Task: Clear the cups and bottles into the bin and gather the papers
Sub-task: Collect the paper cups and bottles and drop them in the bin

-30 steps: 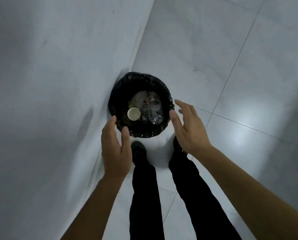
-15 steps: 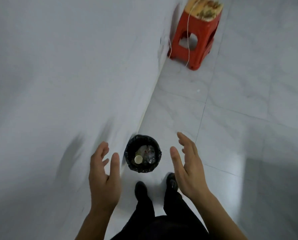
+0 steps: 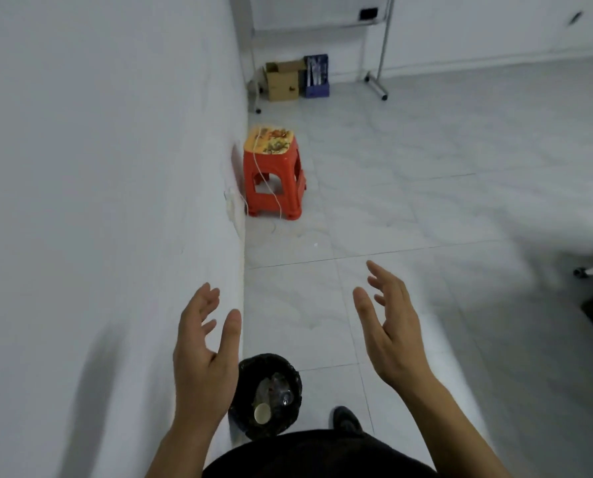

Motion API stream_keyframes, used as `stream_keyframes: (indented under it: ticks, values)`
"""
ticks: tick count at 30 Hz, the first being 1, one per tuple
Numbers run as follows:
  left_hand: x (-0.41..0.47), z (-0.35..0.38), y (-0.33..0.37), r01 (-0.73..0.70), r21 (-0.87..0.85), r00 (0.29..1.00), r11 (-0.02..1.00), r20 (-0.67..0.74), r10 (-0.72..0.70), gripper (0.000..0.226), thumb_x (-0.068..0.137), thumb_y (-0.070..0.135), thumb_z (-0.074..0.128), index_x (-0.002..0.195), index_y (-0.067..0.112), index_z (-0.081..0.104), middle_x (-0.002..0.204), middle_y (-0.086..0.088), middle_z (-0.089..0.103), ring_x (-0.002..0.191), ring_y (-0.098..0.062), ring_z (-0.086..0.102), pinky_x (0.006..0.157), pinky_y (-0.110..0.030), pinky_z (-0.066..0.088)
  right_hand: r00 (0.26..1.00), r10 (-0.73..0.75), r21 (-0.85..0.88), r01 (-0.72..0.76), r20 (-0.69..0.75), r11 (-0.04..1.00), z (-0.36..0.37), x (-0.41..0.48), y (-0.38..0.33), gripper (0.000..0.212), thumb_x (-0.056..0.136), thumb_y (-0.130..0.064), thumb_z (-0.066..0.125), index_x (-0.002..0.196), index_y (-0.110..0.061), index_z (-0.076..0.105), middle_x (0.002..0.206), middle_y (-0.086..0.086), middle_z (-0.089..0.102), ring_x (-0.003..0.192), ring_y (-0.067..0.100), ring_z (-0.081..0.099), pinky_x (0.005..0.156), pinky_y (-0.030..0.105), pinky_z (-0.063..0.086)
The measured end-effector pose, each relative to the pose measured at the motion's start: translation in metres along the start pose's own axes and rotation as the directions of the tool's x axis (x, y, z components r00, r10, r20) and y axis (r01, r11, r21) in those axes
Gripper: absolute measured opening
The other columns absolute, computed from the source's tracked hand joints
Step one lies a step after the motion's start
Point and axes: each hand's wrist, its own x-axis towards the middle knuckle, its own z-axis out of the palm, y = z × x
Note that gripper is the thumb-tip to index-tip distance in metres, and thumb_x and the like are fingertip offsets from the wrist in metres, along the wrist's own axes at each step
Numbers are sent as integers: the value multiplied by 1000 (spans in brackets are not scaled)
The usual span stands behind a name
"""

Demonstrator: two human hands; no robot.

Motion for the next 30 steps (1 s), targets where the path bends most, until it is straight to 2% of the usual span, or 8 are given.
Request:
stream_keyframes:
  ticks: [4, 8, 11, 15, 18, 23, 26, 30]
  values:
    - [-15, 9, -15, -14, -59, 978, 998, 208, 26, 55, 88, 41, 57, 140, 25, 47, 132, 14, 58, 124, -2, 53, 103, -34, 46, 977, 165, -70, -176, -136, 982, -16, -73, 17, 47, 98, -51, 45, 141, -34, 47, 142, -15, 46, 127, -1, 48, 106, 32, 46]
    - [-56, 42, -30, -1, -98, 891, 995, 452, 45, 50, 90, 35, 61, 137, 28, 47, 133, 15, 58, 125, -1, 53, 104, -40, 46, 882, 320, -90, -371, -347, 924, -39, -168, 29, 48, 95, -52, 47, 141, -38, 44, 137, -20, 47, 123, -9, 47, 104, 27, 45]
    - [-97, 70, -18, -30, -134, 773, 991, 625, 108, 50, 90, 37, 60, 137, 30, 46, 134, 16, 56, 124, 0, 52, 104, -39, 46, 754, 410, -16, -486, -514, 874, -66, -238, 20, 42, 94, -53, 48, 135, -49, 41, 132, -26, 47, 121, -11, 48, 100, 22, 42]
    - [-154, 111, 28, -179, -240, 523, 954, 798, 299, 50, 91, 40, 59, 139, 31, 44, 136, 22, 52, 125, 5, 49, 103, -29, 43, 493, 404, 69, -566, -770, 821, -105, -323, 16, 39, 96, -53, 48, 134, -45, 47, 131, -25, 50, 120, -5, 51, 97, 24, 44]
    - [-205, 136, 65, -243, -343, 337, 907, 847, 411, 50, 94, 42, 58, 140, 33, 41, 137, 21, 52, 125, 4, 50, 101, -23, 42, 290, 412, 188, -573, -864, 798, -128, -381, 13, 39, 97, -51, 51, 134, -43, 46, 125, -31, 47, 119, -2, 52, 97, 26, 44]
    - [-309, 172, 103, -263, -457, 87, 850, 866, 492, 53, 88, 38, 57, 139, 33, 42, 136, 18, 54, 123, 2, 52, 97, -19, 43, 16, 434, 359, -535, -901, 765, -164, -467, 21, 52, 90, -49, 52, 140, -36, 45, 128, -12, 51, 119, 6, 53, 97, 26, 43]
    - [-383, 197, 111, -247, -467, -7, 849, 877, 481, 53, 90, 38, 60, 140, 31, 42, 135, 13, 55, 123, 2, 52, 99, -24, 46, -75, 457, 428, -511, -886, 746, -193, -521, 43, 59, 87, -55, 51, 142, -35, 44, 131, -14, 51, 121, 7, 52, 98, 29, 45]
    - [-475, 232, 128, -220, -461, -39, 860, 884, 465, 54, 92, 39, 60, 142, 31, 41, 136, 16, 53, 125, 0, 52, 101, -31, 47, -123, 477, 472, -482, -870, 738, -262, -581, 76, 61, 85, -56, 53, 142, -37, 43, 133, -14, 51, 122, 8, 52, 95, 26, 43]
